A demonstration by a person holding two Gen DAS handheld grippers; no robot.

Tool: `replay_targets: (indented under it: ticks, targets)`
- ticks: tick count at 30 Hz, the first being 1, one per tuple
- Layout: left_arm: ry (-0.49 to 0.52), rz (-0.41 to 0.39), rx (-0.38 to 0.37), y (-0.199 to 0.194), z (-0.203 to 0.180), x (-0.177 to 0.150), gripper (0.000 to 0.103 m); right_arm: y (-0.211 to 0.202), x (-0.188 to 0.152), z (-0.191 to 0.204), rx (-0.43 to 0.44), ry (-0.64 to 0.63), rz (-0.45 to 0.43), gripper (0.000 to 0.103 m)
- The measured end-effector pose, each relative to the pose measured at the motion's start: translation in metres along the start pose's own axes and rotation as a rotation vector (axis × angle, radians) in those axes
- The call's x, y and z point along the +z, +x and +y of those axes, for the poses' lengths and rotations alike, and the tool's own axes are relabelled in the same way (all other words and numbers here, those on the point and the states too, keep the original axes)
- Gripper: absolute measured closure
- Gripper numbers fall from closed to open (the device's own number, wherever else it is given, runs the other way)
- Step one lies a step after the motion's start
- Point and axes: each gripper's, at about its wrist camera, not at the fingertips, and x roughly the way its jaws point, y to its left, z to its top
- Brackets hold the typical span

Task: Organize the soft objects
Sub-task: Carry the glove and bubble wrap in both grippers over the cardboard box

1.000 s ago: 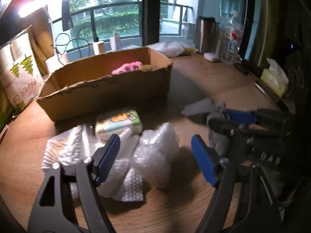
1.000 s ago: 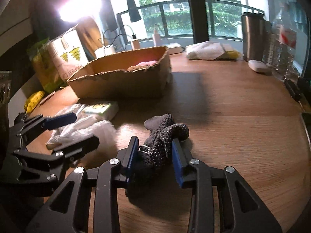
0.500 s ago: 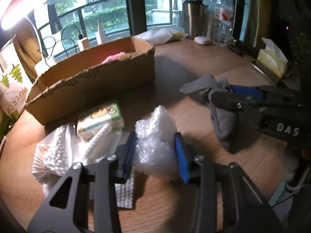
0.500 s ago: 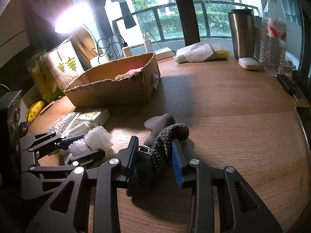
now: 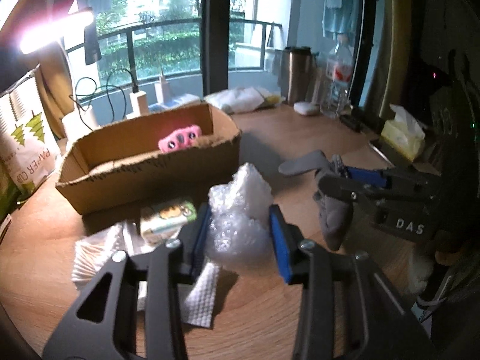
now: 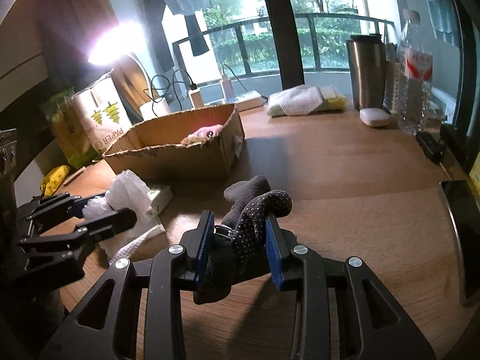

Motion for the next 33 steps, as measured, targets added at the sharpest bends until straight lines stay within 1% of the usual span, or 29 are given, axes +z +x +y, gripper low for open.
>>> replay_targets:
  ticks: [15, 33]
  targets:
    - [-0.067, -0.080, 0.013, -0.033, 0.036, 0.006, 0.064, -0.007, 0.021, 0.036, 0.010, -0.075, -0.025, 0.068]
    - [-0.137, -0.146, 0.033, -0.056, 0.086, 0.012, 0.063, -0.002, 0.046, 0.081, 0.033, -0.158, -0.036, 0.068]
